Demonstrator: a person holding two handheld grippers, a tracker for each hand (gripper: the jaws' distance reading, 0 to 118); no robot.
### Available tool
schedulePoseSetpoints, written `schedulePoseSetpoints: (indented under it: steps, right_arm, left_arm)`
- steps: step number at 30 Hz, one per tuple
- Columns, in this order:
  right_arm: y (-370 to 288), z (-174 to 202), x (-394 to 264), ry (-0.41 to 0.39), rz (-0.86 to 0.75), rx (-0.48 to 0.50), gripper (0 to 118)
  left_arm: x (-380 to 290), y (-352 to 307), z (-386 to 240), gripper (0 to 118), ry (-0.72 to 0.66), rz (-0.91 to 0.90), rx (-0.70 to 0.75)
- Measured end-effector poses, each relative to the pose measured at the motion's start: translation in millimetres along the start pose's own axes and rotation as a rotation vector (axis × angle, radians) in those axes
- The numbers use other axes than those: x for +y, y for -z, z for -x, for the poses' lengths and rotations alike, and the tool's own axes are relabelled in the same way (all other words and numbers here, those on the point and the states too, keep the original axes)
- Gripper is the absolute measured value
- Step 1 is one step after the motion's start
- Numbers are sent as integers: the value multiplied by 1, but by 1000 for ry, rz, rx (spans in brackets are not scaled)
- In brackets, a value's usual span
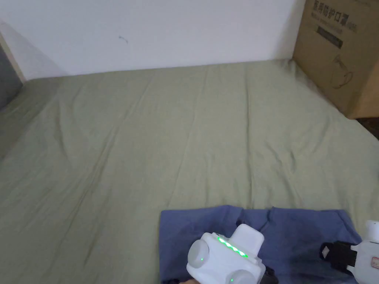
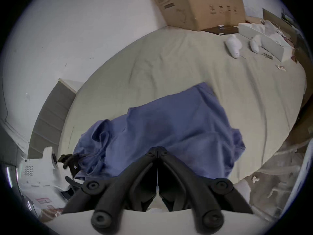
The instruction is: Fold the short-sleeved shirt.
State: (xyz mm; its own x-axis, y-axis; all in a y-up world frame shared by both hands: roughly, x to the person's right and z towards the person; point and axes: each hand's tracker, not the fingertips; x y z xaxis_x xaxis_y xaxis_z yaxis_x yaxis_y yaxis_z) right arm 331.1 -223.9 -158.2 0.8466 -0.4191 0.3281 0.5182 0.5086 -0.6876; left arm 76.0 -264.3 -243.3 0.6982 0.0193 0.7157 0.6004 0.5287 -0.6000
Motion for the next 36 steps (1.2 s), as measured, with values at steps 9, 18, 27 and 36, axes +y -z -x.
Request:
schedulePoseSetpoints:
  steps: [9, 18, 27, 36]
  right_arm:
    - [3, 11, 6, 4, -17, 40, 0]
    - [16, 31, 4, -35, 7, 89, 0]
    - [17, 25, 2, -36, 31, 78, 0]
    - [12, 29, 1, -37, 27, 64, 0]
  left_arm:
    - [8, -95, 72, 69, -516, -270, -213]
    - [-16, -46, 101, 1, -617, -117, -123]
    - [6, -19, 23, 1, -511, -70, -217]
    - [11, -32, 24, 1, -518, -91, -333]
